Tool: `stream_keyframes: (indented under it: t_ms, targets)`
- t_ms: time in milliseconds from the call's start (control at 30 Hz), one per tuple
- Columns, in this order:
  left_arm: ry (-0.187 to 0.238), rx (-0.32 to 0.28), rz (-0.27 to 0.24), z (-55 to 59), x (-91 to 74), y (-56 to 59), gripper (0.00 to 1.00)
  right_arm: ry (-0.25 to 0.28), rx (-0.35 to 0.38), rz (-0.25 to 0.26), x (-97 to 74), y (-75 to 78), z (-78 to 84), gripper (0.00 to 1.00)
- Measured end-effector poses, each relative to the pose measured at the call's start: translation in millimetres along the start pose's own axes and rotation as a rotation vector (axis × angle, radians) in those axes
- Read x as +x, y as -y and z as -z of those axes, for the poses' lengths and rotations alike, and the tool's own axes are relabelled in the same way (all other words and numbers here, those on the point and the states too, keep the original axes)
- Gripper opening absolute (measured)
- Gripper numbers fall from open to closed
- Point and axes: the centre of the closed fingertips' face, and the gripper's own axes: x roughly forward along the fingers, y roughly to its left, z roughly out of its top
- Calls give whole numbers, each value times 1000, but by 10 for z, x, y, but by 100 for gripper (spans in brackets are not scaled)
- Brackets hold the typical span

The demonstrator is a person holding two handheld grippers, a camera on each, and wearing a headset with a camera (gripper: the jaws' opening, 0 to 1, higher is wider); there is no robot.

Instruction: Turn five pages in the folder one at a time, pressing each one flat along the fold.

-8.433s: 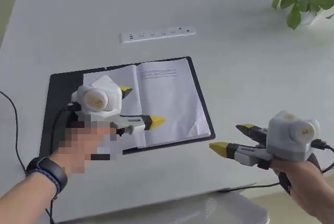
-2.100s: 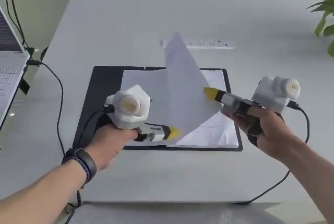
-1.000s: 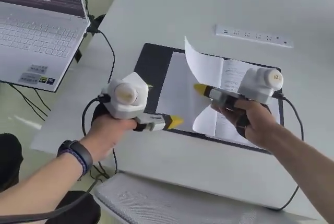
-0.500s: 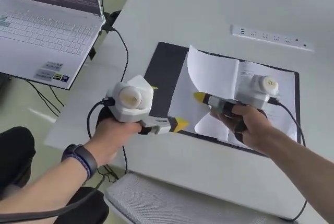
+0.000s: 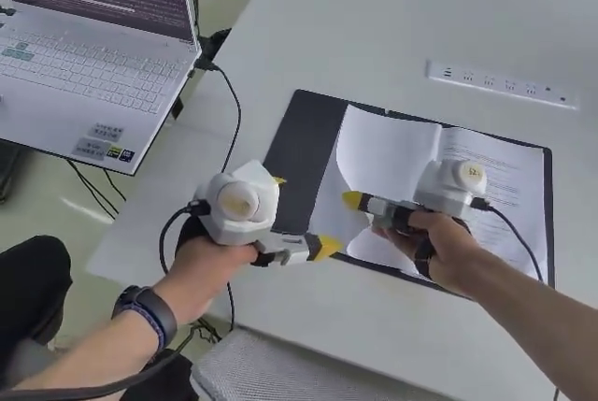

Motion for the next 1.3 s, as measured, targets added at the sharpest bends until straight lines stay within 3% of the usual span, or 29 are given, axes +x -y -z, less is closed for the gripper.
stream_keyframes:
  t_ms: [100,267,467,800,867,1000,1100,1300]
  targets:
    - [-17,15,-3,57,18,-16,77,-5,-3,-5,30,45,-8,0]
    - [-15,9,-5,51,37,-51,76,-7,0,-13,63,108,-1,0]
    - [-12,16,-8,-7,82,-89,75,-14,16,-14,105,224,-11,0]
    - [-4,27,1,-114,216,-67,72,-28,-28,-37,59,204,29,8]
    - [-1,24,1,-141,259,-62,70,-26,-30,-46,32,200,19,10]
    - [6,16,3,-180,337,-50,67,-14,-43,-58,-118,0,56,12]
    - [-1,4,2,-173,391,-45,63,5,-46,-54,-249,72,-13,12]
    - [-22,36,10,-109,471,-21,56,28,-83,-35,-510,22,-63,13]
